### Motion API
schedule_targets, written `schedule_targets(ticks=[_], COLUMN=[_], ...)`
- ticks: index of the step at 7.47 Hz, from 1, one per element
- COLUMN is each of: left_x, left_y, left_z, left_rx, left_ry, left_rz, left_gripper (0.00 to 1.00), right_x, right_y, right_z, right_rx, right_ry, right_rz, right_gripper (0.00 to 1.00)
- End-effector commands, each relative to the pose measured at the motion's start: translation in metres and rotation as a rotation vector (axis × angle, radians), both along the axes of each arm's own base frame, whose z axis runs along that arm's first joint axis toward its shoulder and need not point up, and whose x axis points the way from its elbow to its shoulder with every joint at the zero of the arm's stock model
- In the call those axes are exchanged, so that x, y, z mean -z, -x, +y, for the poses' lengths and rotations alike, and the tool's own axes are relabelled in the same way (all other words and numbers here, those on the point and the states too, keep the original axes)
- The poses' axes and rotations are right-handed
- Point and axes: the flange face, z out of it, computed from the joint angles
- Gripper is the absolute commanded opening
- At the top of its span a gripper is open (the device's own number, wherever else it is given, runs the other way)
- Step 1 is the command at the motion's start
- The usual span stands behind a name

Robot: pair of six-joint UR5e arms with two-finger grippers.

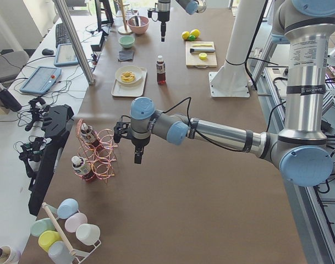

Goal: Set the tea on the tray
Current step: 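Reach the right gripper over to the tea bottle beside the tray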

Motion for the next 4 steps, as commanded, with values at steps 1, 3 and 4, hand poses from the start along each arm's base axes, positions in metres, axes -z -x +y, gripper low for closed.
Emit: schedule_targets(ticks=[1,3,4], left_x=[0.001,0.0,-0.009], left_y=[-0.001,-0.001,-0.003], left_z=[-0.001,-0.002,-0.004], left_rx=[-0.007,-0.007,-0.01], left_ry=[-0.011,-0.009,0.012], left_rz=[-0.005,-0.004,-0.008], left_gripper=[0.98,0.98,0.98], right_x=[0.045,0.052,0.058], right_y=[0.045,0.078,0.091], right_z=[0.014,0.031,0.025], right_rx=[-0.006,0.006,0.01], right_ry=[-0.015,-0.029,-0.024], right_rz=[0.059,0.13,0.139], right_gripper=[1.0,1.0,1.0])
